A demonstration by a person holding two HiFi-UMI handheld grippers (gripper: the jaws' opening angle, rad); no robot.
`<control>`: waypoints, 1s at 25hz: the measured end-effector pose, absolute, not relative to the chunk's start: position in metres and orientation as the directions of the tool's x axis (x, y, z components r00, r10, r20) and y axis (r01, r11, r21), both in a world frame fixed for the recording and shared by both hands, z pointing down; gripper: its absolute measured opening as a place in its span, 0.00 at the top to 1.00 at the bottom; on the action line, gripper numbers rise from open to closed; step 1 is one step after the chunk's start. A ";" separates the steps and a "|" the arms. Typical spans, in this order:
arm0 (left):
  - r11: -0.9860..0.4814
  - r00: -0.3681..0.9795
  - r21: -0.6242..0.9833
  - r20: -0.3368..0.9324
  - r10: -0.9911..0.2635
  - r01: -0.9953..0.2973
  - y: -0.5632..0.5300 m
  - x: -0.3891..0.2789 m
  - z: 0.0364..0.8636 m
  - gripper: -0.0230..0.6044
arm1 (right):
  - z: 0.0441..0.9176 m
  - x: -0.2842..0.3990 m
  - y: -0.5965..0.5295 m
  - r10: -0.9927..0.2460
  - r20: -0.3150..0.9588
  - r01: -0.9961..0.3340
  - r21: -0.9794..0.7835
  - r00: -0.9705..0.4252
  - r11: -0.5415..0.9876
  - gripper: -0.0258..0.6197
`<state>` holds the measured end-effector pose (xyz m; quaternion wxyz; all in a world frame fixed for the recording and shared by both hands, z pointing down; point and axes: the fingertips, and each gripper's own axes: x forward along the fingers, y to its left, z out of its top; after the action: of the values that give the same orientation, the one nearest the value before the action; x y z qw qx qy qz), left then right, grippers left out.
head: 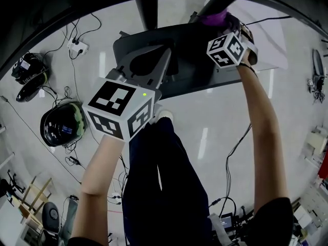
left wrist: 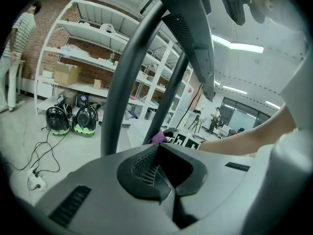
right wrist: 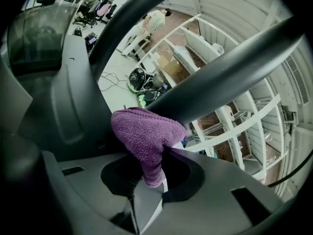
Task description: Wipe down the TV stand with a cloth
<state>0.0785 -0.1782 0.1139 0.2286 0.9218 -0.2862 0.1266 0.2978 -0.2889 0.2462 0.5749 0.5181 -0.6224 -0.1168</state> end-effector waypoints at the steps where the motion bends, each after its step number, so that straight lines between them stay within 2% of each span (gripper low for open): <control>1: -0.731 0.804 0.349 0.363 -0.471 -0.586 -0.178 0.077 0.113 0.95 | 0.245 0.298 -0.287 -0.772 0.605 -0.523 0.730 0.194 0.441 0.81; 6: -0.715 0.791 0.352 0.374 -0.484 -0.604 -0.175 0.058 0.115 0.95 | 0.228 0.294 -0.269 -0.752 0.638 -0.649 0.645 0.166 0.404 0.81; 11: -0.687 0.772 0.363 0.393 -0.499 -0.629 -0.172 0.030 0.118 0.95 | 0.198 0.271 -0.248 -0.770 0.626 -0.677 0.620 0.124 0.396 0.81; 17: -0.658 0.747 0.364 0.419 -0.516 -0.659 -0.166 -0.005 0.127 0.95 | 0.146 0.213 -0.228 -0.813 0.582 -0.668 0.615 0.025 0.420 0.81; 25: -0.604 0.723 0.401 0.440 -0.533 -0.689 -0.161 -0.044 0.142 0.95 | 0.095 0.117 -0.210 -0.837 0.535 -0.816 0.431 -0.113 0.386 0.81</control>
<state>-0.0445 -0.1614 0.1421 0.2806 0.8847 -0.3453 0.1389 0.1172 -0.2099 0.0947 0.3694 0.5540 -0.7460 -0.0145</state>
